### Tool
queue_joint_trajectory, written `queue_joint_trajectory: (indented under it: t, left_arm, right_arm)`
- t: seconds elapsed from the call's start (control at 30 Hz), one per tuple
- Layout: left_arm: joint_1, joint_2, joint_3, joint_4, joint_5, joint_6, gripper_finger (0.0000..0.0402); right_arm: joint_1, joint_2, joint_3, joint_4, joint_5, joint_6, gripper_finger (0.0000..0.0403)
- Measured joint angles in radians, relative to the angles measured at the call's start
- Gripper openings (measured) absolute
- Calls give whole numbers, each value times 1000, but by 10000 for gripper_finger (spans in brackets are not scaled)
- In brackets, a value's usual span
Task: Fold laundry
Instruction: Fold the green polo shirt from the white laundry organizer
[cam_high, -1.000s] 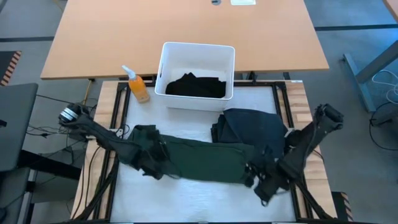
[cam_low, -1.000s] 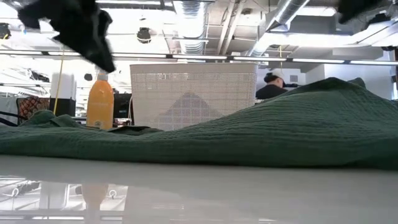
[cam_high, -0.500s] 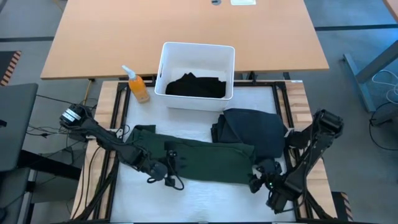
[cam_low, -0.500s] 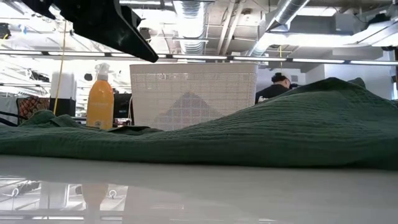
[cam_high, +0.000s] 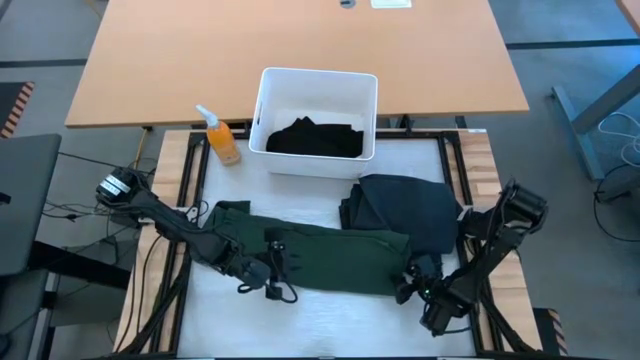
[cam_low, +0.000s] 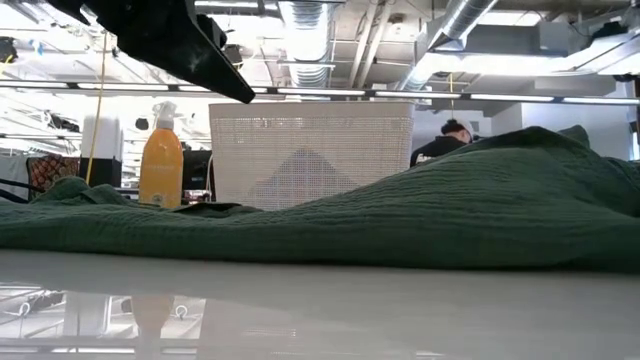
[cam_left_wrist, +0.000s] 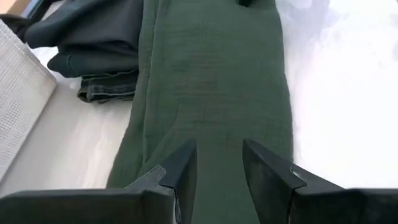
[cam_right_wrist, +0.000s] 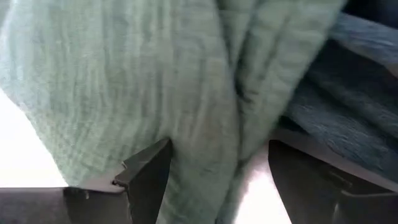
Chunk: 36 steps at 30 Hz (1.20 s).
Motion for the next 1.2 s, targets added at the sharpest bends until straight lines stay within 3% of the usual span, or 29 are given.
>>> queue_joint_trajectory:
  t: [0.13, 0.23, 0.5, 0.7, 0.9, 1.07, 1.2]
  left_arm:
    - [-1, 49, 0, 32, 27, -20, 119]
    - [-1, 107, 0, 65, 50, -31, 119]
    - [-1, 220, 0, 183, 56, -34, 119]
    - [12, 279, 0, 293, 79, -30, 119]
    - [37, 383, 0, 465, 139, -34, 119]
    - [61, 483, 31, 623, 208, -34, 119]
    - [73, 551, 126, 628, 278, -29, 119]
  right_arm:
    - [-22, 29, 0, 90, 27, -53, 284]
    - [-28, 35, -1, 107, 35, -55, 249]
    - [-18, -30, -2, 123, -4, -108, 30]
    - [-18, -234, 11, 109, -3, -304, 39]
    - [-76, -419, 98, 127, 3, -686, 29]
    - [-174, -493, 227, 155, -2, -1061, 31]
    - [-267, -492, 330, 163, -115, -1275, 32]
